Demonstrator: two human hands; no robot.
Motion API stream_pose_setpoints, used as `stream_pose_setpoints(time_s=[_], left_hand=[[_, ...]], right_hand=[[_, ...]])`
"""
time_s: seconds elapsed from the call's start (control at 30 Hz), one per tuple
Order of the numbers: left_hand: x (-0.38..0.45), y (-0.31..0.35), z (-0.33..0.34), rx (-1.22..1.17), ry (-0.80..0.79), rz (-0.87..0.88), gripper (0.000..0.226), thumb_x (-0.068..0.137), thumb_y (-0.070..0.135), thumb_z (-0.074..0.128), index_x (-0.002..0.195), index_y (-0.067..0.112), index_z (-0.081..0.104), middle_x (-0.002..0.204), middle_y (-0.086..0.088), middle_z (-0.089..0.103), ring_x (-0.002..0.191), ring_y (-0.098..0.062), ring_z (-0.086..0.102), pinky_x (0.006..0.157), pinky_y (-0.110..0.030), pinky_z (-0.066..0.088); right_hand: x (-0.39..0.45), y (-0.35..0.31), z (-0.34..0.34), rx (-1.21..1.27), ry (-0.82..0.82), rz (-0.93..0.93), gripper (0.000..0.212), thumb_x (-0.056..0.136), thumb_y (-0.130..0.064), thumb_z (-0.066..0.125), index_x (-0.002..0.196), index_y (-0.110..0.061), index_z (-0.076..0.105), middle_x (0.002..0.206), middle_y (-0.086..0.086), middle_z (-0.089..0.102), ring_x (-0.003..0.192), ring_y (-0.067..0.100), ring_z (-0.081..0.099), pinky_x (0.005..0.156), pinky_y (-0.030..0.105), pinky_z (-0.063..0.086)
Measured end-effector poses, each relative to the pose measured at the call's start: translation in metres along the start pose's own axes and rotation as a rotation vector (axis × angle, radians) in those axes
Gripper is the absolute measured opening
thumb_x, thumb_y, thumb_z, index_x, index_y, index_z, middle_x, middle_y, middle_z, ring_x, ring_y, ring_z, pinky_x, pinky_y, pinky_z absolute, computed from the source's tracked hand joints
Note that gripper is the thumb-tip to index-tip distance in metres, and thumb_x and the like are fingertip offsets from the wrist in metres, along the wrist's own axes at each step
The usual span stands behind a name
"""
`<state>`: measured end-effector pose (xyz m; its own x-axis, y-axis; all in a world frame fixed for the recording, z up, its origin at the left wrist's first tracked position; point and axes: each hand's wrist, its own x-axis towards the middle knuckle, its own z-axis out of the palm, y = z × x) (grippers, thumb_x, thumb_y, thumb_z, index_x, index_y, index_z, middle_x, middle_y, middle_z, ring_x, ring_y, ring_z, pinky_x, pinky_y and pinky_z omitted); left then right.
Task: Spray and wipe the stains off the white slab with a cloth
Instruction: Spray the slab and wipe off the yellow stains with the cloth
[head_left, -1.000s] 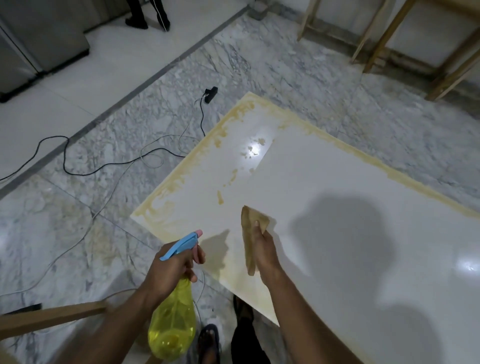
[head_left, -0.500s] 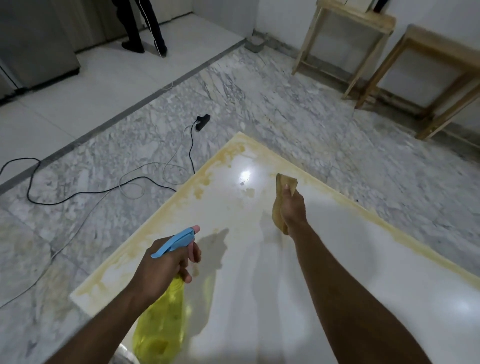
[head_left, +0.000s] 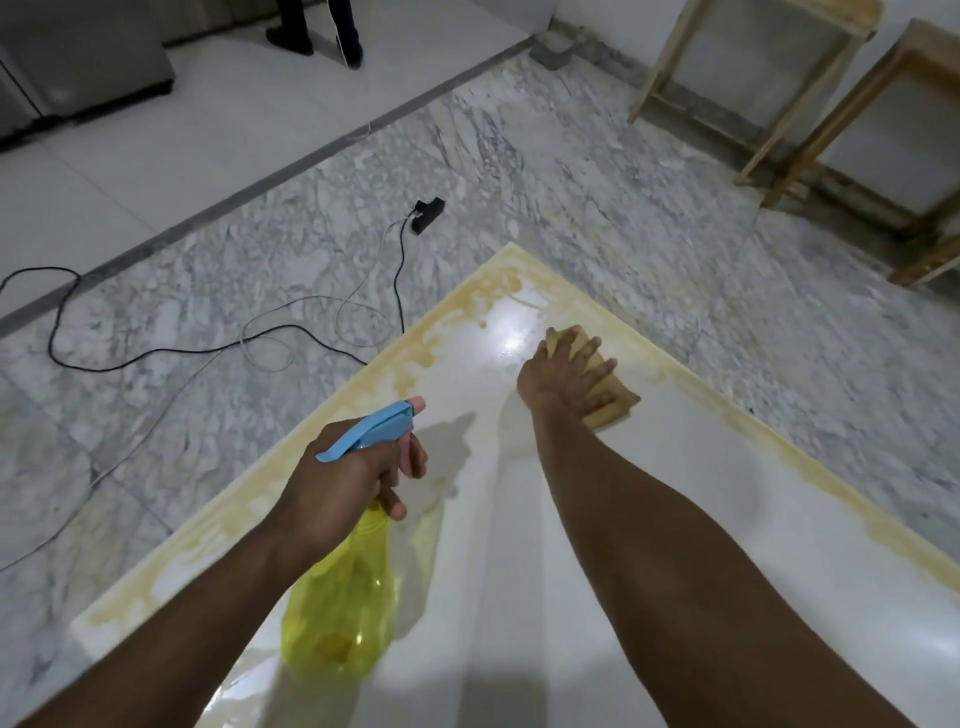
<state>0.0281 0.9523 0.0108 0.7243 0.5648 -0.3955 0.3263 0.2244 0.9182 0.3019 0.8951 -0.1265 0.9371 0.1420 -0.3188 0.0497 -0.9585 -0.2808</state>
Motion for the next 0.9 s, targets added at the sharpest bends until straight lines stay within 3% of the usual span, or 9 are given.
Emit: stream_pose_setpoints(time_s=[0.13, 0.23, 0.43, 0.63, 0.77, 0.9], left_hand=[[0.000, -0.006, -0.011, 0.010, 0.013, -0.002, 0.028, 0.081, -0.004, 0.046, 0.087, 0.000, 0.073, 0.086, -0.011, 0.074, 0.054, -0.026, 0.059, 0.050, -0.028, 0.052], [-0.004, -0.010, -0.017, 0.015, 0.024, -0.005, 0.023, 0.081, -0.005, 0.045, 0.082, -0.010, 0.068, 0.088, -0.007, 0.075, 0.052, -0.020, 0.062, 0.050, -0.029, 0.052], [-0.030, -0.013, -0.032, 0.020, 0.067, -0.042, 0.031, 0.085, -0.016, 0.038, 0.087, -0.011, 0.069, 0.085, -0.009, 0.075, 0.050, -0.019, 0.061, 0.046, -0.023, 0.050], [-0.061, -0.014, -0.056, 0.010, 0.098, -0.020, 0.032, 0.068, 0.008, 0.045, 0.085, -0.003, 0.070, 0.088, -0.013, 0.074, 0.057, -0.023, 0.061, 0.048, -0.026, 0.053], [-0.087, -0.014, -0.073, 0.030, 0.135, 0.012, 0.033, 0.086, -0.010, 0.042, 0.085, 0.006, 0.071, 0.088, -0.019, 0.072, 0.058, -0.025, 0.058, 0.047, -0.024, 0.052], [-0.114, -0.019, -0.094, 0.034, 0.137, 0.004, 0.030, 0.085, -0.015, 0.037, 0.078, -0.008, 0.065, 0.095, -0.013, 0.072, 0.058, -0.016, 0.063, 0.047, -0.021, 0.050]], right_hand=[[0.005, 0.007, 0.016, -0.103, 0.023, -0.135, 0.064, 0.105, -0.048, 0.009, 0.166, -0.031, -0.001, 0.174, 0.001, -0.014, 0.157, 0.044, -0.015, 0.120, 0.074, -0.001], [-0.015, 0.001, 0.023, -0.098, -0.003, -0.255, 0.062, 0.108, -0.049, 0.016, 0.164, -0.037, -0.007, 0.174, -0.004, -0.015, 0.158, 0.038, -0.016, 0.122, 0.069, -0.006], [-0.067, -0.003, 0.035, -0.157, -0.067, -0.408, 0.060, 0.110, -0.048, 0.014, 0.162, -0.039, -0.013, 0.173, -0.008, -0.020, 0.158, 0.031, -0.021, 0.122, 0.068, -0.006], [-0.139, -0.010, 0.062, -0.194, -0.076, -0.477, 0.062, 0.109, -0.048, 0.016, 0.162, -0.038, -0.015, 0.172, -0.006, -0.021, 0.158, 0.035, -0.021, 0.122, 0.069, -0.008], [-0.193, -0.009, 0.082, -0.195, -0.087, -0.508, 0.065, 0.109, -0.049, 0.019, 0.162, -0.038, -0.018, 0.172, -0.006, -0.024, 0.157, 0.034, -0.024, 0.121, 0.069, -0.009], [-0.250, -0.004, 0.100, -0.177, -0.084, -0.539, 0.072, 0.107, -0.044, 0.028, 0.161, -0.037, -0.018, 0.171, -0.005, -0.025, 0.156, 0.035, -0.026, 0.120, 0.069, -0.011]])
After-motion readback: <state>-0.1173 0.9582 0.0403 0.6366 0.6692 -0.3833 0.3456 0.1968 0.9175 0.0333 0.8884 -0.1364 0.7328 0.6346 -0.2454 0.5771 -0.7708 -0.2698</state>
